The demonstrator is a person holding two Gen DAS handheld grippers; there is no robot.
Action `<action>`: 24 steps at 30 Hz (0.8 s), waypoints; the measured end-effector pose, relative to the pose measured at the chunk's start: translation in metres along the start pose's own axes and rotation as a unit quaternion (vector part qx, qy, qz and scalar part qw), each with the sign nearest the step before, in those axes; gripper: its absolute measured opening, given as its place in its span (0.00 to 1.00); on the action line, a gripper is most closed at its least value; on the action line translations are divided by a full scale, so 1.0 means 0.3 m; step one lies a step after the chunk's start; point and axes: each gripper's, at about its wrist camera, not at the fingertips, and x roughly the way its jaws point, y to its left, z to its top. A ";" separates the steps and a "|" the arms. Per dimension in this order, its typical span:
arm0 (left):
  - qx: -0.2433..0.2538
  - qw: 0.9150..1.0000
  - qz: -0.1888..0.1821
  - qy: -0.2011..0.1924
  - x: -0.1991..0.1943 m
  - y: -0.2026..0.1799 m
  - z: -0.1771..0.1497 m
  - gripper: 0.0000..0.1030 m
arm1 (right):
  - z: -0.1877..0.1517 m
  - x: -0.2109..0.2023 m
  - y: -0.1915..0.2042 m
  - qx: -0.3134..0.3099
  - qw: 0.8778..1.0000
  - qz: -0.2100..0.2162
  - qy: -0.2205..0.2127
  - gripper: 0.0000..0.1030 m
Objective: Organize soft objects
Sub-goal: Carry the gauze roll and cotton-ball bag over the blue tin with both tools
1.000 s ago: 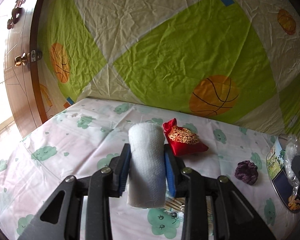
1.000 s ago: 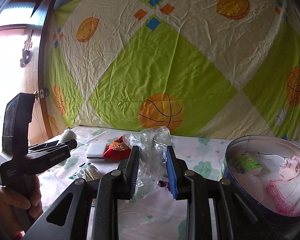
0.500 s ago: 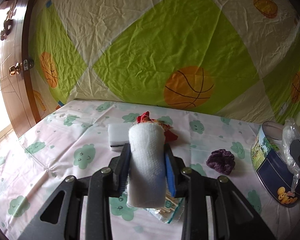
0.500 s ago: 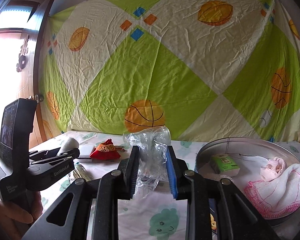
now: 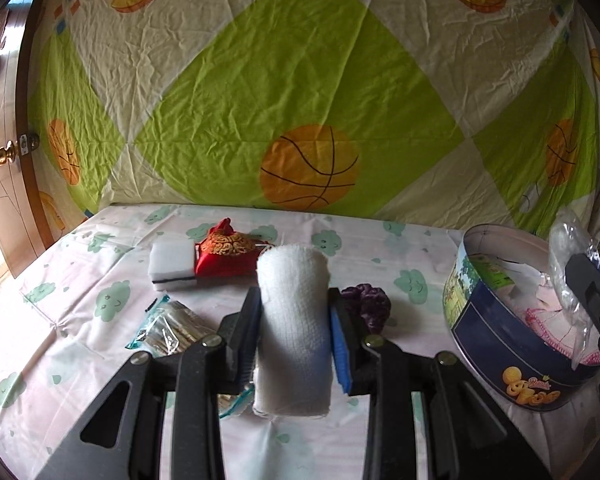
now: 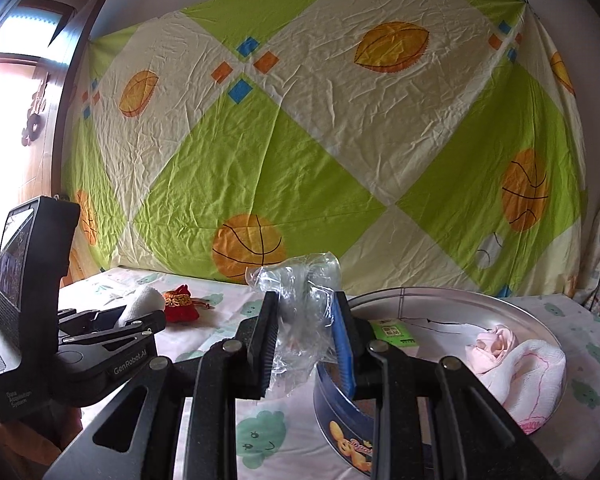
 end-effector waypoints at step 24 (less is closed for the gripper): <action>0.034 0.998 -0.062 -0.004 -0.010 -0.334 0.035 0.30 | 0.024 -0.052 -0.322 0.037 0.996 -0.081 -0.024 0.28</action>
